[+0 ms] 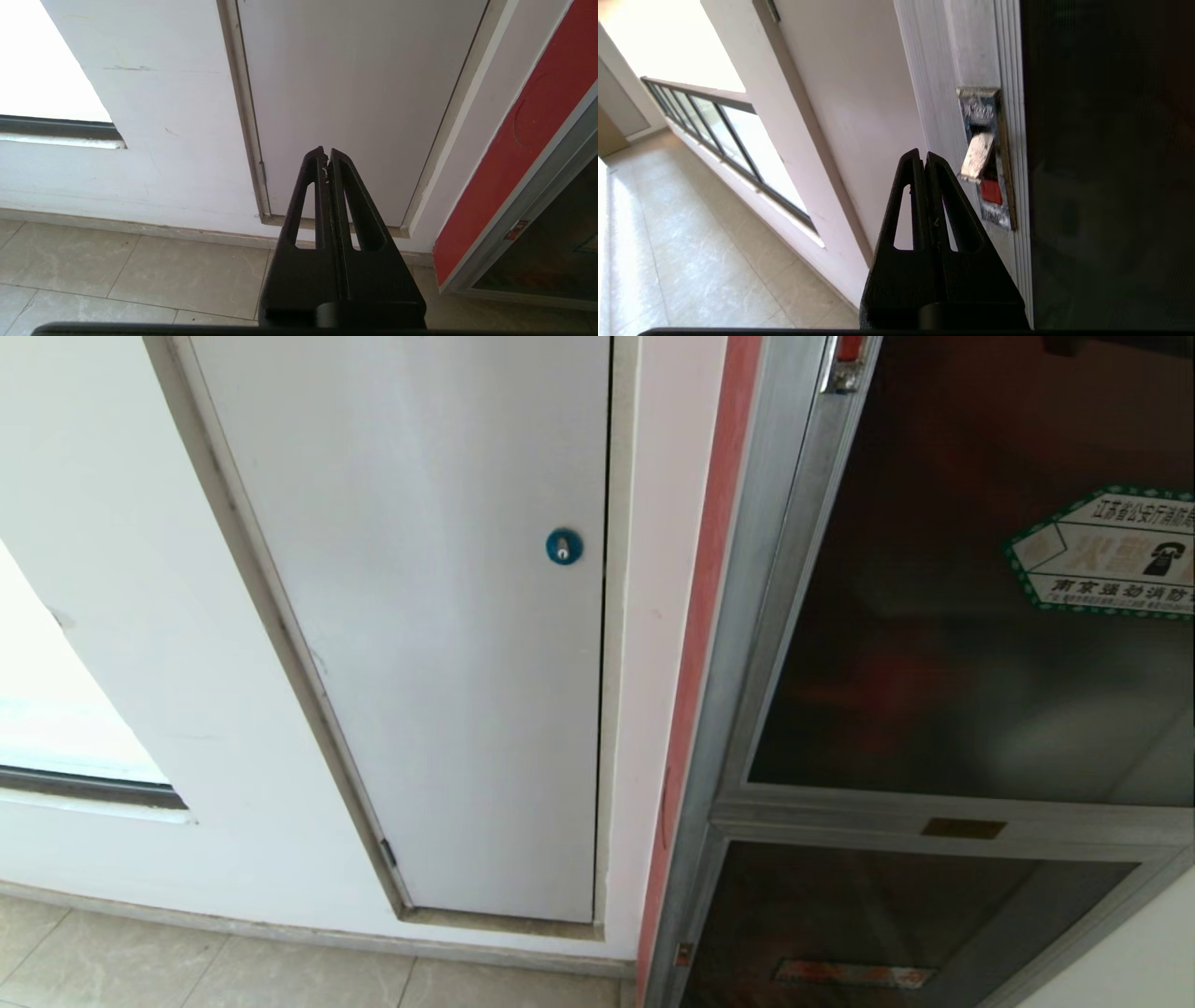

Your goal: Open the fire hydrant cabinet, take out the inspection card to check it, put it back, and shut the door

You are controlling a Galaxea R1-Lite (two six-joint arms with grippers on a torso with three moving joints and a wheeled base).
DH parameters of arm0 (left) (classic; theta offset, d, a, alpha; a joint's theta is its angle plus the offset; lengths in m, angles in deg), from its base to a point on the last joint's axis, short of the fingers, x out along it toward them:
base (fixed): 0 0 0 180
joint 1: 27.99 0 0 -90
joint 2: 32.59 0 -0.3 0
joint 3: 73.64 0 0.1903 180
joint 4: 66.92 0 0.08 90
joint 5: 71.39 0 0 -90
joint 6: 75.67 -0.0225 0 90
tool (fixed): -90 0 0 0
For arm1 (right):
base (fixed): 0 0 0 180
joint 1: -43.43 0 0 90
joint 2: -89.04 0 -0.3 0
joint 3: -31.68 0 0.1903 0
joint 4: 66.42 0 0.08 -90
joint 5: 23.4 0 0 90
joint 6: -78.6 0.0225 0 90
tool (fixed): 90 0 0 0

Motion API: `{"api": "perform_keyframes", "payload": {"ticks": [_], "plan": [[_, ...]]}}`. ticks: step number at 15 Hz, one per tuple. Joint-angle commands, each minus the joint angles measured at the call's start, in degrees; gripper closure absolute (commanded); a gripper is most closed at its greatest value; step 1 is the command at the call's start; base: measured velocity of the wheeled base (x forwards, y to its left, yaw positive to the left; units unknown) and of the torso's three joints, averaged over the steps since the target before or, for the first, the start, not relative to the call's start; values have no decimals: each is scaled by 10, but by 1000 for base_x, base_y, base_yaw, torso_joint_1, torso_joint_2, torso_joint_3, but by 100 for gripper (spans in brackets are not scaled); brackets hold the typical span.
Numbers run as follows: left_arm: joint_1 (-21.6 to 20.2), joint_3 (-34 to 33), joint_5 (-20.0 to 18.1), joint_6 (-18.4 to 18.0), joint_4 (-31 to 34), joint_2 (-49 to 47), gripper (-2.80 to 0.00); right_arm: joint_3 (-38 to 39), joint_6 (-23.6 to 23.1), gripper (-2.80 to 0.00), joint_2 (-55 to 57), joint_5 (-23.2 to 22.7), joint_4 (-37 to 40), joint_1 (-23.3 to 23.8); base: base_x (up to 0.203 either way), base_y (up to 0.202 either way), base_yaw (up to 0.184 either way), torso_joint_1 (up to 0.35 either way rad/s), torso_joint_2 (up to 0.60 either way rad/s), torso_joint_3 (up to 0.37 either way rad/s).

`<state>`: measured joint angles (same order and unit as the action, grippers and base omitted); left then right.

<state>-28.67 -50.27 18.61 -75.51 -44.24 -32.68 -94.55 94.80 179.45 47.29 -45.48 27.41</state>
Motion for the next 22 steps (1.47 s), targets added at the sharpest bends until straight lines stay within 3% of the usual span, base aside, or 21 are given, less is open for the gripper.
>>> {"api": "perform_keyframes", "payload": {"ticks": [1, 5, 22], "plan": [[0, -3, 1, 0, 0, -1, 0, -19, 0, 0, 0, 6, 0, -5, 0, 0, 0, 0, 0, 0], [0, -3, 1, 0, 0, -1, 0, -66, -35, 0, 20, 63, 70, -31, 0, 0, 0, 0, 0, 0], [0, -3, 0, 0, 0, -1, 0, -88, -35, 0, 57, 80, 77, -31, 0, 0, 0, 0, 0, 0]]}}
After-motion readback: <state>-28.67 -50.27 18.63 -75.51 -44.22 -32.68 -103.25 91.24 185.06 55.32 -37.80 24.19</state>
